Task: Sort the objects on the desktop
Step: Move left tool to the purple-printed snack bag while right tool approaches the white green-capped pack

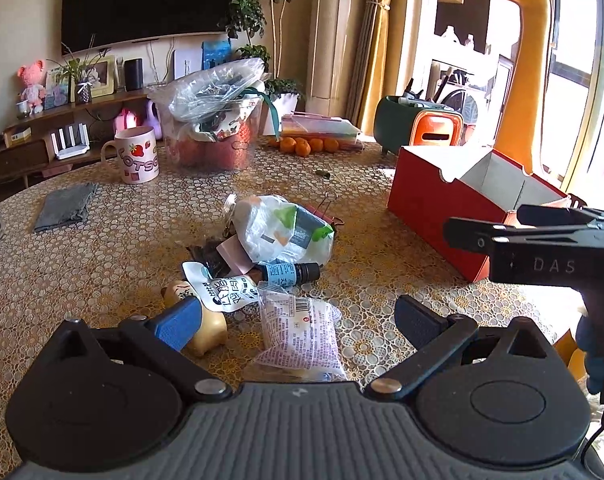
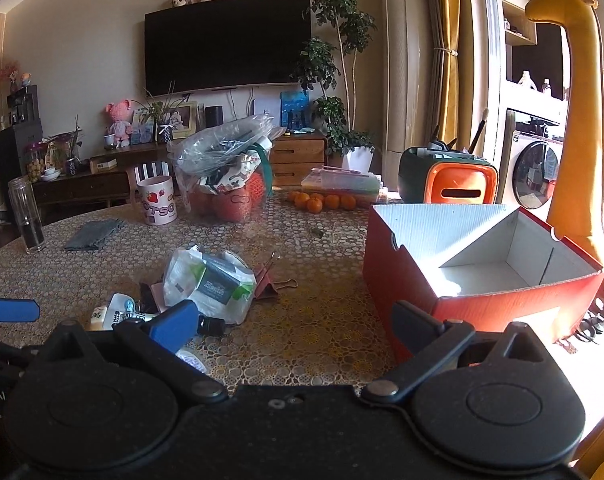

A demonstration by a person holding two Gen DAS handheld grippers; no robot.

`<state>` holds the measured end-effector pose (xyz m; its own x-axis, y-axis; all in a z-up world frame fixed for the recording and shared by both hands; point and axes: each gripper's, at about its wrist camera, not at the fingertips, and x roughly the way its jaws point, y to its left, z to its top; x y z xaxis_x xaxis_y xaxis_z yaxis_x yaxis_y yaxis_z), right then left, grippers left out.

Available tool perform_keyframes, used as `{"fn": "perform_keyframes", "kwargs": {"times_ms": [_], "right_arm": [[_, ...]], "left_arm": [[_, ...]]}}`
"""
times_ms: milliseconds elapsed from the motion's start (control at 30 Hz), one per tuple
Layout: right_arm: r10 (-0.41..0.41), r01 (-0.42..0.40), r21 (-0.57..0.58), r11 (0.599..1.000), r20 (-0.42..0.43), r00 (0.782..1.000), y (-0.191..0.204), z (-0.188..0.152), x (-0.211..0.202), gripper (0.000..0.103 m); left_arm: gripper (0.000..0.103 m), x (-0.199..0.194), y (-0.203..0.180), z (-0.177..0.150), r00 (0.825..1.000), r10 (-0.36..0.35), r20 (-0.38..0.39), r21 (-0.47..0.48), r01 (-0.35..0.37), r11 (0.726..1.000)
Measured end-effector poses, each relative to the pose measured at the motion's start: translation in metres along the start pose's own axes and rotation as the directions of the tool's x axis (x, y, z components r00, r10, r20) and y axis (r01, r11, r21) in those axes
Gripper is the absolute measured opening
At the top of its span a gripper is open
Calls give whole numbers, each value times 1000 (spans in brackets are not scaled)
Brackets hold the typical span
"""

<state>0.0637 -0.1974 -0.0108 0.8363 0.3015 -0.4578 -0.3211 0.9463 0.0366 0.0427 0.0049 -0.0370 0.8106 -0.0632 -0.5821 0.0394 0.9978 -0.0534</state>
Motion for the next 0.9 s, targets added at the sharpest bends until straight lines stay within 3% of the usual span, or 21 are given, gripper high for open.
{"fn": "perform_keyframes", "kwargs": {"times_ms": [633,900], "right_arm": [[77,-86,-155,984,-64,995,37,33,97,102],[68,-91,-191,977,-126,990,53,36,137,100]], "left_arm": [[103,64,-6,-18,993,28,-118,92,-17,996],[102,80,-7,-23,989,32,-147,105,-16,994]]}}
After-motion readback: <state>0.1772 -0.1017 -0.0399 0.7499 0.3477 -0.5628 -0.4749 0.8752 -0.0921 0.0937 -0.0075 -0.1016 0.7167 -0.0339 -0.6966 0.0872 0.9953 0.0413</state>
